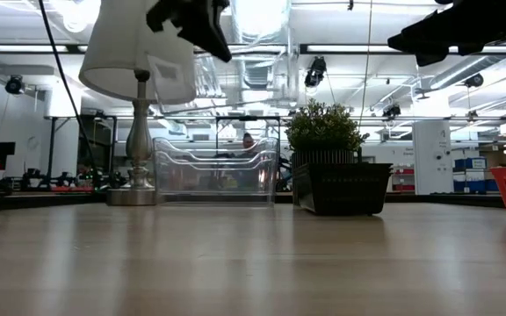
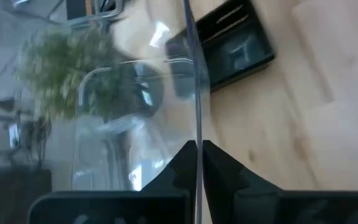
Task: Stack baskets by color
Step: Stack the bottom transparent bin on the top transparent bins
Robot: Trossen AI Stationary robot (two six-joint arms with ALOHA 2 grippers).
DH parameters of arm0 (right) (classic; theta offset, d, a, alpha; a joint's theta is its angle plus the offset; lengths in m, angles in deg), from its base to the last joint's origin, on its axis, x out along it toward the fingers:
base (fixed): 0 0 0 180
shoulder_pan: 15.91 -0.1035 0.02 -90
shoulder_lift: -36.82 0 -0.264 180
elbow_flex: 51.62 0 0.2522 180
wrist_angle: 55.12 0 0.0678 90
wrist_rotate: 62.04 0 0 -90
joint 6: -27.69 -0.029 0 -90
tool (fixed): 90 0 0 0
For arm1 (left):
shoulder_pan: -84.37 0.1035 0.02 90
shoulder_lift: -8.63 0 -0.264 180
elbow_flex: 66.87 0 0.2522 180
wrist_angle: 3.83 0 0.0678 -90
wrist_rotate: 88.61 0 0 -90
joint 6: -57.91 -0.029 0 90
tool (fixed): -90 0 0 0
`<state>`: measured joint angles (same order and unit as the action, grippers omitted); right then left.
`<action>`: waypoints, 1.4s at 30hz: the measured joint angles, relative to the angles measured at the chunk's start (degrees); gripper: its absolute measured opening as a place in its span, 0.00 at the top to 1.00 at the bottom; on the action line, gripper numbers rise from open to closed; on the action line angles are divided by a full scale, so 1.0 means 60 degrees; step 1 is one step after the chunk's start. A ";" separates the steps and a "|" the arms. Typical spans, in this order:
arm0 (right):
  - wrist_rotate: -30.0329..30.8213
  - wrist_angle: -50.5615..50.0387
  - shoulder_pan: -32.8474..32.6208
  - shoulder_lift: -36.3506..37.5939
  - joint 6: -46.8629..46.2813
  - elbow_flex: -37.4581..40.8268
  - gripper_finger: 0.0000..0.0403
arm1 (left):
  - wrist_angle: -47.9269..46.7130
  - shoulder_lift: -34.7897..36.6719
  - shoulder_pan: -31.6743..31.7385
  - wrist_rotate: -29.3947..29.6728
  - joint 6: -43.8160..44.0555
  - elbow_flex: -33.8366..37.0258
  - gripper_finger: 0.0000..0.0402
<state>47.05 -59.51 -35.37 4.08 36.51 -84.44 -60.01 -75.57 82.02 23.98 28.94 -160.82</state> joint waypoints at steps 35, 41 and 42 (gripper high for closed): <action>-0.0003 -0.0023 0.0000 -0.0013 0.0083 0.0003 0.60 | 0.1512 -0.0040 0.1356 -0.0574 0.0030 0.0684 1.00; -0.0003 -0.0023 0.0000 -0.0013 0.0022 0.0003 0.60 | 0.1597 -0.0040 0.1449 -0.0326 0.0021 0.0890 1.00; -0.0003 -0.0023 0.0000 -0.0013 0.0022 0.0003 0.60 | 0.1614 -0.0040 0.1483 -0.0220 0.0010 0.0925 1.00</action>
<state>47.03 -59.64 -35.37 4.01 36.64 -84.42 -50.33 -75.81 90.92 22.66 29.00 -155.27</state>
